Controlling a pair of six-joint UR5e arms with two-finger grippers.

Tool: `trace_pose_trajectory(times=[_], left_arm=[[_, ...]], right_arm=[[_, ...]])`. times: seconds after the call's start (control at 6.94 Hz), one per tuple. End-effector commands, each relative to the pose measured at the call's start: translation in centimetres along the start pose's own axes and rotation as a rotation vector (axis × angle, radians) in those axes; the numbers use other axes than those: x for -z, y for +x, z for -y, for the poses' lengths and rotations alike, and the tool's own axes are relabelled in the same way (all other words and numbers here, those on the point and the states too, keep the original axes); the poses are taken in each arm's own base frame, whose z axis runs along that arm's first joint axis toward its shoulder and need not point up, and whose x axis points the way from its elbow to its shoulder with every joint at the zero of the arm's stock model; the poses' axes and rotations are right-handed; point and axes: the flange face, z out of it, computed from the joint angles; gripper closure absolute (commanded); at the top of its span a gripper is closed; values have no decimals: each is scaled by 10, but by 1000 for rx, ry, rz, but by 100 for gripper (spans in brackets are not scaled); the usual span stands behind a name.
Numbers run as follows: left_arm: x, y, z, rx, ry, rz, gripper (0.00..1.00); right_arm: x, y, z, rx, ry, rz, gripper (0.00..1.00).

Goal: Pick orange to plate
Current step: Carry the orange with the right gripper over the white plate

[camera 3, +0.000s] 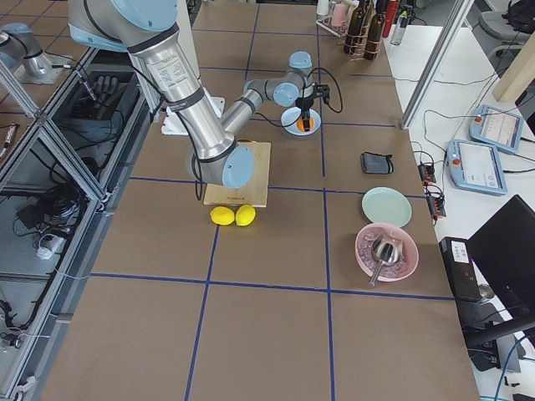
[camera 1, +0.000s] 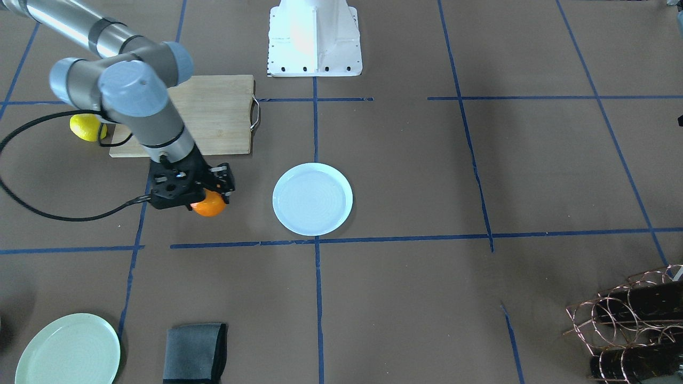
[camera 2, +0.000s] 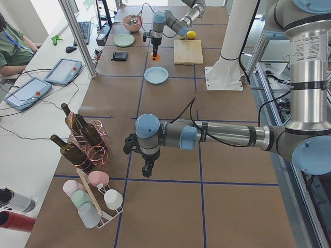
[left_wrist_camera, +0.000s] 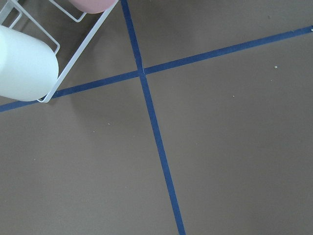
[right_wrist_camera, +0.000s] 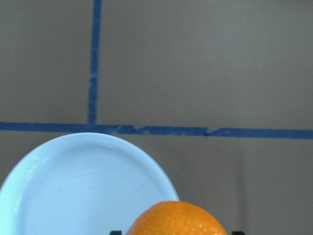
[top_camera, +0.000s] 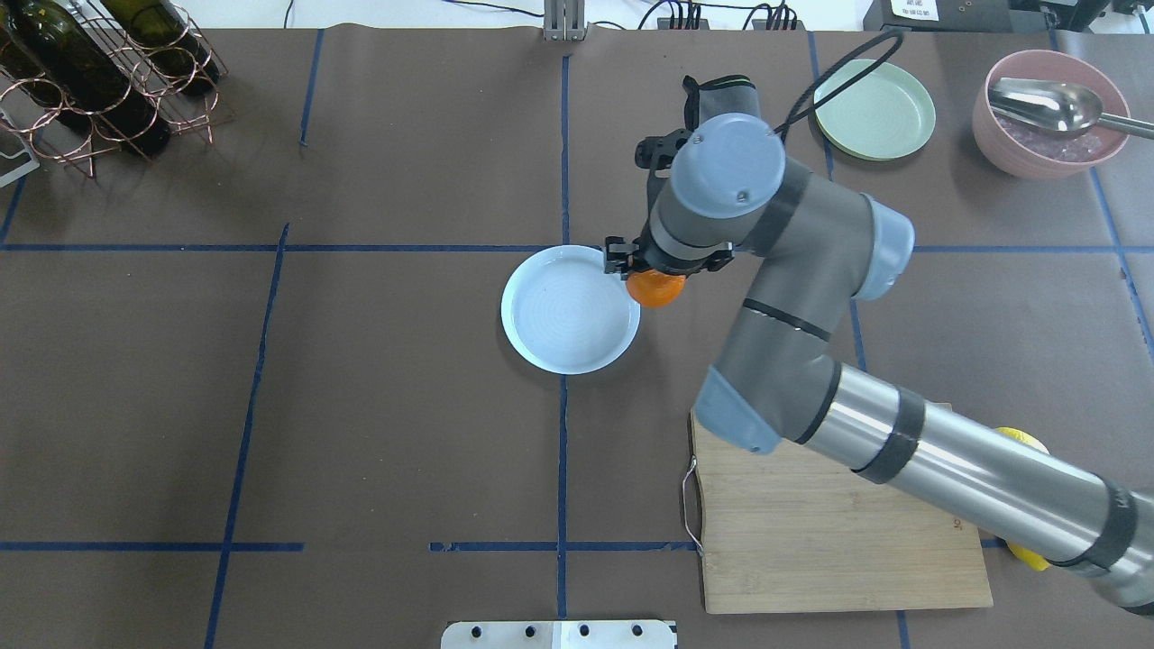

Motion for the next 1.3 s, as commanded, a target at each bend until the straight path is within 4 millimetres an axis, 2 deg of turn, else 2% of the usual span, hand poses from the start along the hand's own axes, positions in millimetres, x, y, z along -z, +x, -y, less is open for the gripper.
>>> trace_pose_trajectory(times=[0.0,0.14,0.29,0.43,0.58,0.86,1.01,1.15], left_arm=[[1,0,0,0,1,0,0],[0,0,-1,1,0,0,0],[1,-1,-1,2,1,0,0],[1,0,-1,1,2,0,0],[2,-1,-1,4,3,1,0],[2,-1,-1,3,4,3,0],[2,-2,-1,4,3,2,0],[3,-1,0,2,5,3,0]], right_arm=[[-28,-90,-38,-54,13,-30,82],[-46,-96,-54,-55,21,-57,80],[-53,-96,-56,-58,35,-73,77],[-51,-95,-53,-51,42,-75,76],[-44,-86,-30,-51,77,-82,77],[-43,-79,-18,-37,87,-90,76],[-48,-77,-18,-46,84,-100,51],[-51,-79,-18,-58,82,-105,1]])
